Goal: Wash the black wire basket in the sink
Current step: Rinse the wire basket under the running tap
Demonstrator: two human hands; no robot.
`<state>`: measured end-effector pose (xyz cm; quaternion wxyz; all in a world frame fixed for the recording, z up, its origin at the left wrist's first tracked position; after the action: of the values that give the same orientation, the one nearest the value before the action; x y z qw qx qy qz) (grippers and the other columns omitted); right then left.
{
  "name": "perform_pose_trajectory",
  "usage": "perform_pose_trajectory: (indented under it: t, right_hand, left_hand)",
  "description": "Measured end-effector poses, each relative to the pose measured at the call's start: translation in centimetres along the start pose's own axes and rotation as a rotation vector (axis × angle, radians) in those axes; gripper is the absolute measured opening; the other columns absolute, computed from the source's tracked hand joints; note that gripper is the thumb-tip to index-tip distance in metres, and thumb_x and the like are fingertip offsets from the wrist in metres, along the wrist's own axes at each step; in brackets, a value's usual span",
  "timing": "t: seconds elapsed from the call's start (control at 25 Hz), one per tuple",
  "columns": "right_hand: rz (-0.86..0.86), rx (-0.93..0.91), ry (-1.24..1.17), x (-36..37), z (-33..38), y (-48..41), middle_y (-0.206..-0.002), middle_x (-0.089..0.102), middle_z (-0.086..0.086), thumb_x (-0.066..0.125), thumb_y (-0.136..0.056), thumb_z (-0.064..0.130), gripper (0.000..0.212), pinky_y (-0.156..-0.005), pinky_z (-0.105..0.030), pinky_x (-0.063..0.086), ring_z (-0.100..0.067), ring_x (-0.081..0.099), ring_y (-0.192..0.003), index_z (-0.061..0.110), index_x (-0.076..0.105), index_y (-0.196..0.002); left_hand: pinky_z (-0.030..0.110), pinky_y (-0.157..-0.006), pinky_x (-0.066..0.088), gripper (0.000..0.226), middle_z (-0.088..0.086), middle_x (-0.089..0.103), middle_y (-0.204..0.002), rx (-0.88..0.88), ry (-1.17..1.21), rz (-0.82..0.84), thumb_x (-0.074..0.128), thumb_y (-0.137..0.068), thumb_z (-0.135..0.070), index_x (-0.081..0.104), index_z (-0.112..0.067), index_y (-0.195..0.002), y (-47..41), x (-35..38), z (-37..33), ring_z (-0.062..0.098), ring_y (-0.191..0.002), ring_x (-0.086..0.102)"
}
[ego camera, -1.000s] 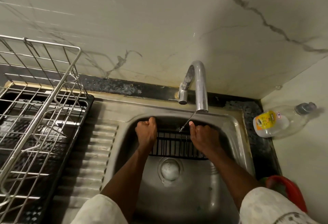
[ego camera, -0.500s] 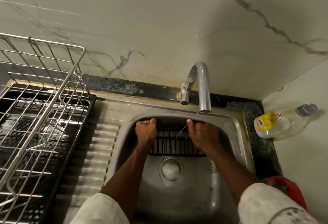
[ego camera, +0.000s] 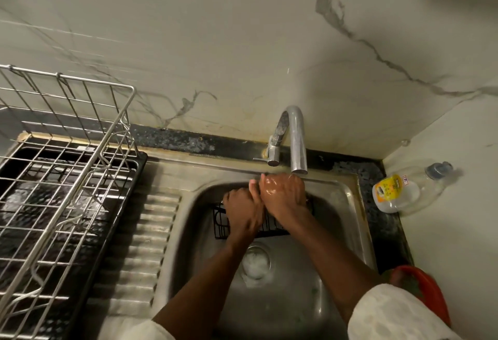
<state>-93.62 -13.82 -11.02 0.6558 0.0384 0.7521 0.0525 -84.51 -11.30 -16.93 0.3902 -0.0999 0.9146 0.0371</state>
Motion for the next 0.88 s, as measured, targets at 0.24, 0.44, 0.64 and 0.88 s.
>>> perform_pose_trajectory:
  t: [0.24,0.44,0.64,0.88]
  right_hand:
    - [-0.129,-0.185,-0.379,-1.6,-2.5,2.1,-0.081,0.07,0.0,0.032,-0.108,0.049,0.048,-0.077,-0.031,0.051,-0.016,0.067,-0.078,0.025,0.072,-0.098]
    - [-0.127,0.015,-0.373,-0.1,-4.2,1.5,-0.082,0.07,-0.008,0.025,-0.108,0.047,0.057,-0.072,-0.036,0.055,-0.024,0.067,-0.075,0.014,0.067,-0.086]
    - [-0.079,0.017,-0.128,-0.6,-0.5,0.7,-0.08,0.069,0.0,0.036,-0.106,0.045,0.044,-0.064,-0.03,0.039,-0.015,0.056,-0.067,0.025,0.066,-0.082]
    - [-0.147,-0.049,-0.325,0.7,-4.4,2.3,-0.064,0.054,0.01,0.025,-0.107,0.05,0.052,-0.061,-0.032,0.053,-0.009,0.055,-0.055,0.026,0.063,-0.082]
  left_hand:
    - [0.039,-0.079,0.056,0.04,0.004,0.063,-0.067,-0.525,0.416,0.118,0.053,-0.098,-0.035,0.064,-0.013,-0.066,-1.6,0.3,2.3,0.025,-0.074,0.065]
    - [0.029,-0.071,0.055,0.054,0.008,0.071,-0.079,-0.393,0.653,0.306,0.045,-0.102,-0.051,0.071,-0.008,-0.085,-0.8,0.7,2.3,0.018,-0.076,0.069]
    - [0.015,-0.064,0.051,0.053,-0.005,0.071,-0.073,-0.205,0.612,0.263,0.042,-0.103,-0.05,0.074,-0.014,-0.081,-1.5,-0.9,-1.0,0.004,-0.068,0.066]
    - [0.022,-0.046,0.043,0.058,0.002,0.057,-0.059,-0.274,0.555,0.202,0.045,-0.1,-0.055,0.056,-0.011,-0.063,-1.9,-0.7,-0.7,0.009,-0.046,0.051]
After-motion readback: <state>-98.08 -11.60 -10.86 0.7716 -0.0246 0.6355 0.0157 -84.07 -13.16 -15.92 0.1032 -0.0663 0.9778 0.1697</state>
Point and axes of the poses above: each hand's wrist, its own y-axis away from the middle knuckle, its own x-axis out of the palm, z = x × y, the point moved 3 cm from there along -y, towards the middle knuckle
